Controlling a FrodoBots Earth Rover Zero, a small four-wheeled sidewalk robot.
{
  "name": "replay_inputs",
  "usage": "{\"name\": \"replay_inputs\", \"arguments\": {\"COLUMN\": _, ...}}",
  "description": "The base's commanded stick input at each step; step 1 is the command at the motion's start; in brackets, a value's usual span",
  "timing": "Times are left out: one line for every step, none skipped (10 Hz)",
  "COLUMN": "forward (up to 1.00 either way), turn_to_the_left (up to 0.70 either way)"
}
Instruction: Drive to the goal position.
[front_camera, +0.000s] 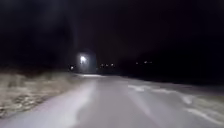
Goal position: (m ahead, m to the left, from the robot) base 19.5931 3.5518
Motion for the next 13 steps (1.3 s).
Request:
{"name": "replay_inputs", "arguments": {"forward": 1.00, "turn_to_the_left": 0.04}}
{"name": "replay_inputs", "arguments": {"forward": 1.00, "turn_to_the_left": 0.04}}
{"name": "replay_inputs", "arguments": {"forward": 1.00, "turn_to_the_left": 0.05}}
{"name": "replay_inputs", "arguments": {"forward": 1.00, "turn_to_the_left": 0.07}}
{"name": "replay_inputs", "arguments": {"forward": 1.00, "turn_to_the_left": 0.12}}
{"name": "replay_inputs", "arguments": {"forward": 1.00, "turn_to_the_left": 0.14}}
{"name": "replay_inputs", "arguments": {"forward": 1.00, "turn_to_the_left": 0.15}}
{"name": "replay_inputs", "arguments": {"forward": 1.00, "turn_to_the_left": 0.16}}
{"name": "replay_inputs", "arguments": {"forward": 1.00, "turn_to_the_left": 0.14}}
{"name": "replay_inputs", "arguments": {"forward": 1.00, "turn_to_the_left": 0.10}}
{"name": "replay_inputs", "arguments": {"forward": 1.00, "turn_to_the_left": 0.07}}
{"name": "replay_inputs", "arguments": {"forward": 1.00, "turn_to_the_left": 0.10}}
{"name": "replay_inputs", "arguments": {"forward": 1.00, "turn_to_the_left": 0.14}}
